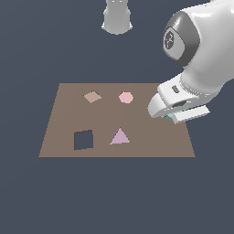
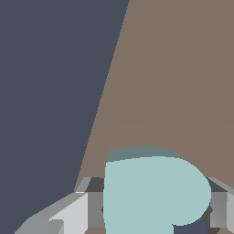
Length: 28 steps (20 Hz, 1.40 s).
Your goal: Insert a designated object into the corresponding slot on a board.
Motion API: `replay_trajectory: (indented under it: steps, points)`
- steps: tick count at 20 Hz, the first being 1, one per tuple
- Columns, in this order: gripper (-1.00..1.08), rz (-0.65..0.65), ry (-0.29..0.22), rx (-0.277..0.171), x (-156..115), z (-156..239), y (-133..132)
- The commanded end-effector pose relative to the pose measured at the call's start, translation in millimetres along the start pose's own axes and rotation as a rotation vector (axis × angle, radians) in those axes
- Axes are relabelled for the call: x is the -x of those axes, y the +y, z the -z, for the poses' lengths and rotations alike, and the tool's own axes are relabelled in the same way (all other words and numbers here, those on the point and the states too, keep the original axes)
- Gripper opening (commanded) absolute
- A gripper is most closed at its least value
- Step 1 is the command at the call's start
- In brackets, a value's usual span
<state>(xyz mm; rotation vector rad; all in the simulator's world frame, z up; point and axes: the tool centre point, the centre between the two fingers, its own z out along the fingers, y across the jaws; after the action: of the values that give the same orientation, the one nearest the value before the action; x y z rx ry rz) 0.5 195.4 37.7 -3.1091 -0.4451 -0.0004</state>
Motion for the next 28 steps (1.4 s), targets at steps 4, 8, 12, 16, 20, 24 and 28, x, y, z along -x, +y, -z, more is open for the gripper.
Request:
replay_trajectory:
  steps: [4, 8, 12, 16, 20, 24, 28]
  points:
    - [-1.00, 0.225, 0.001, 0.000, 13, 1, 5]
    - [-1.00, 0.383, 0.001, 0.000, 22, 1, 11]
    - [-1.00, 0.530, 0.000, 0.000, 29, 2, 17]
    - [-1.00, 0.653, 0.000, 0.000, 34, 2, 23]
    - [-1.00, 0.752, 0.000, 0.000, 37, 2, 29]
    - [-1.00, 0.830, 0.000, 0.000, 39, 3, 34]
    - [-1.00, 0.886, -0.001, 0.000, 41, 3, 37]
